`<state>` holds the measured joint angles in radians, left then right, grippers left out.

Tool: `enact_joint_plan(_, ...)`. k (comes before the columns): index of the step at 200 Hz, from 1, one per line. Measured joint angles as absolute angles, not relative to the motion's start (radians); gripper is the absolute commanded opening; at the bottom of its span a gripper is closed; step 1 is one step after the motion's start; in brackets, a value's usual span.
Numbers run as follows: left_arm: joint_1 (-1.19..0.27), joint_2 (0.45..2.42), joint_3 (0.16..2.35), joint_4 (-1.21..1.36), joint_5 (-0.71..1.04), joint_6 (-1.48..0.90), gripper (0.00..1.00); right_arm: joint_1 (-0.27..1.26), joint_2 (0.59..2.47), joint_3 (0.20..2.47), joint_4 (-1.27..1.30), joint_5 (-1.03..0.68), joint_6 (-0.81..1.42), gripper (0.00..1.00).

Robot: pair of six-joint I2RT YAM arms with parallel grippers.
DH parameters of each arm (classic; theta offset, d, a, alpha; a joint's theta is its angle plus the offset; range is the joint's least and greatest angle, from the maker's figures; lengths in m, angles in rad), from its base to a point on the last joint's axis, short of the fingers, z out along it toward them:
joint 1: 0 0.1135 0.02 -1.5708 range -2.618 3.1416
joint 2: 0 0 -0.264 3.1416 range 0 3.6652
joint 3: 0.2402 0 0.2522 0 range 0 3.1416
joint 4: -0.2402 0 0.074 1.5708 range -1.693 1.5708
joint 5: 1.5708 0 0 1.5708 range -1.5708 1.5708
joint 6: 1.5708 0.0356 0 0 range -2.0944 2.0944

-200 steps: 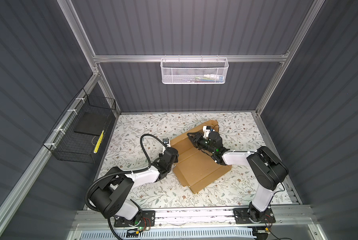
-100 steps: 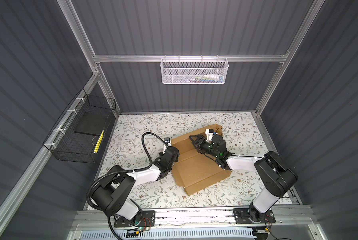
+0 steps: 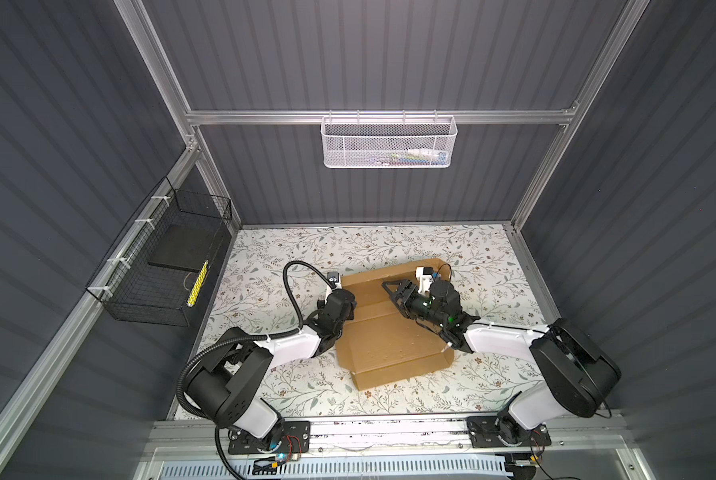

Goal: Fold the paper box

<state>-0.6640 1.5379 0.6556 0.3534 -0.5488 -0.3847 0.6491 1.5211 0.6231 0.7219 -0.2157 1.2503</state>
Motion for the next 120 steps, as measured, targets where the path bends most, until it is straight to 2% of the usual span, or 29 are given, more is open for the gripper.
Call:
enact_joint_plan(64, -0.615, 1.570, 0.658, 0.429, -0.501, -0.303, 0.08, 0.712, 1.268, 0.543, 0.488, -0.103, 1.142, 0.75)
enact_joint_plan(86, -0.611, 1.580, 0.658, 0.471, -0.481, -0.264, 0.08, 0.736, 1.156, 0.558, 0.347, -0.045, 1.061, 0.68)
enact_joint_plan(120, -0.609, 1.581, 0.646, 0.533, -0.443, -0.208, 0.08, 0.745, 1.089, 0.646, 0.173, 0.012, 0.944, 0.58)
